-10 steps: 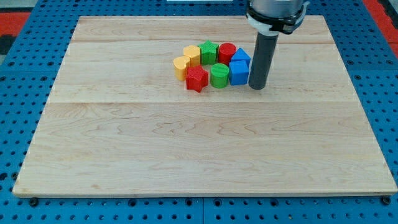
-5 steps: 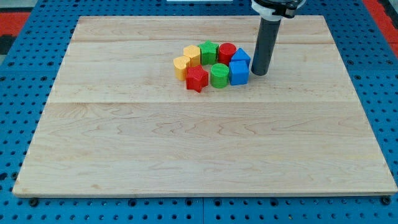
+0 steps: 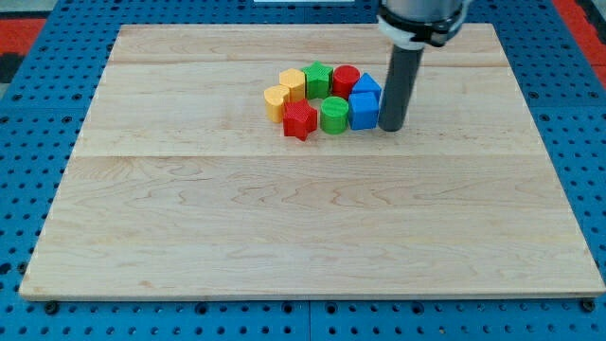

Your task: Move the blue cube below the blue triangle

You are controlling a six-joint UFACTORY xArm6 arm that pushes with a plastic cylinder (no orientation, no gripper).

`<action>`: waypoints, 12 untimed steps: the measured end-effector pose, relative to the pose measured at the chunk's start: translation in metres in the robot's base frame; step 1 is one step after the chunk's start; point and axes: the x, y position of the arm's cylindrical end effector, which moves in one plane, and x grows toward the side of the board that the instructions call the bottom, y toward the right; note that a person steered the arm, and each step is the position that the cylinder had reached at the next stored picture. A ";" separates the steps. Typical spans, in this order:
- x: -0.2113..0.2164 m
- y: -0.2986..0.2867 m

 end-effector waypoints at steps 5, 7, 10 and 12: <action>-0.007 0.020; -0.048 0.031; -0.051 0.040; -0.072 0.026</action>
